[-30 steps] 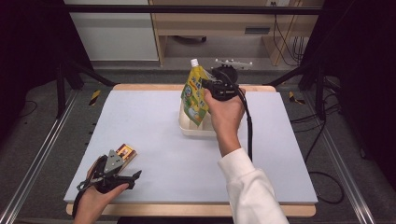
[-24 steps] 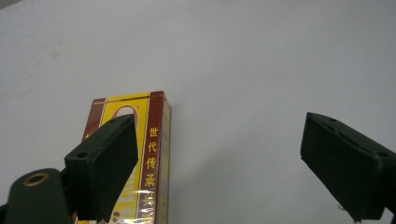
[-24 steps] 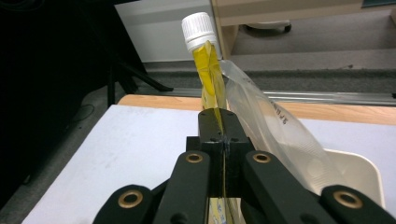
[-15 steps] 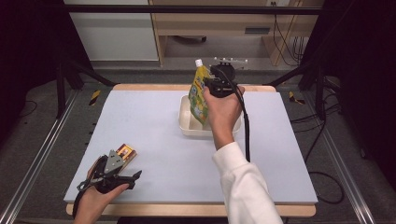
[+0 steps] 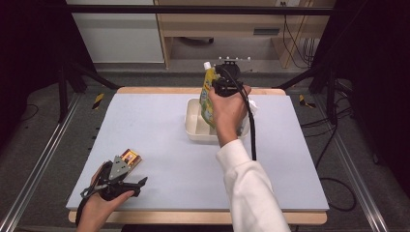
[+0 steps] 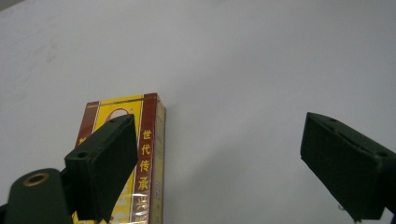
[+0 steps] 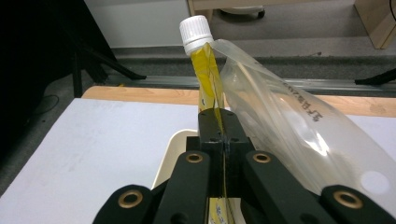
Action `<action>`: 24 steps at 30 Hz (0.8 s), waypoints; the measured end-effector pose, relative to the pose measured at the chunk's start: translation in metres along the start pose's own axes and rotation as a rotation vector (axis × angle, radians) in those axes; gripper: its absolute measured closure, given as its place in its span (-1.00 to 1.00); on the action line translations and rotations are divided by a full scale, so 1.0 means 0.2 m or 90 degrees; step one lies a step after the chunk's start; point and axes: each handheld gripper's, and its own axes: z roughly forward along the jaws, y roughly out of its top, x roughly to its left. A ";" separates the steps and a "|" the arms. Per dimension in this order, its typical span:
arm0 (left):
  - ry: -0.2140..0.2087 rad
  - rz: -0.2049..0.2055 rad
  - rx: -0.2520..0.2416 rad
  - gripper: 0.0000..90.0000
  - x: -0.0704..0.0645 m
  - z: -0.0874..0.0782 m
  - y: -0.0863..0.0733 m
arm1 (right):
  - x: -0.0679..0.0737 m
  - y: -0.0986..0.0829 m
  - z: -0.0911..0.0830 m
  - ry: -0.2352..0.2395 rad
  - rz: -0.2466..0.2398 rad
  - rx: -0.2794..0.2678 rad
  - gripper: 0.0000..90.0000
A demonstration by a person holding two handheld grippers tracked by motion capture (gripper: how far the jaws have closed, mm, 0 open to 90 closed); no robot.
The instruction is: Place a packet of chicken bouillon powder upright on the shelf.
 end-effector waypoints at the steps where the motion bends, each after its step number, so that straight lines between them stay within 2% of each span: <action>1: 0.000 0.000 0.000 -0.76 0.00 0.00 0.00 | 0.00 0.00 0.01 -0.002 0.004 0.003 1.00; 5: -0.001 0.001 -0.002 -0.76 0.00 0.00 0.00 | 0.02 0.01 0.04 -0.008 -0.001 0.012 1.00; 10: -0.002 0.004 -0.002 -0.76 0.00 0.00 0.01 | 0.02 0.02 0.07 -0.008 0.012 0.014 1.00; 24: -0.005 0.015 0.003 -0.77 -0.02 0.00 0.01 | 0.05 0.00 0.08 -0.016 0.047 -0.006 1.00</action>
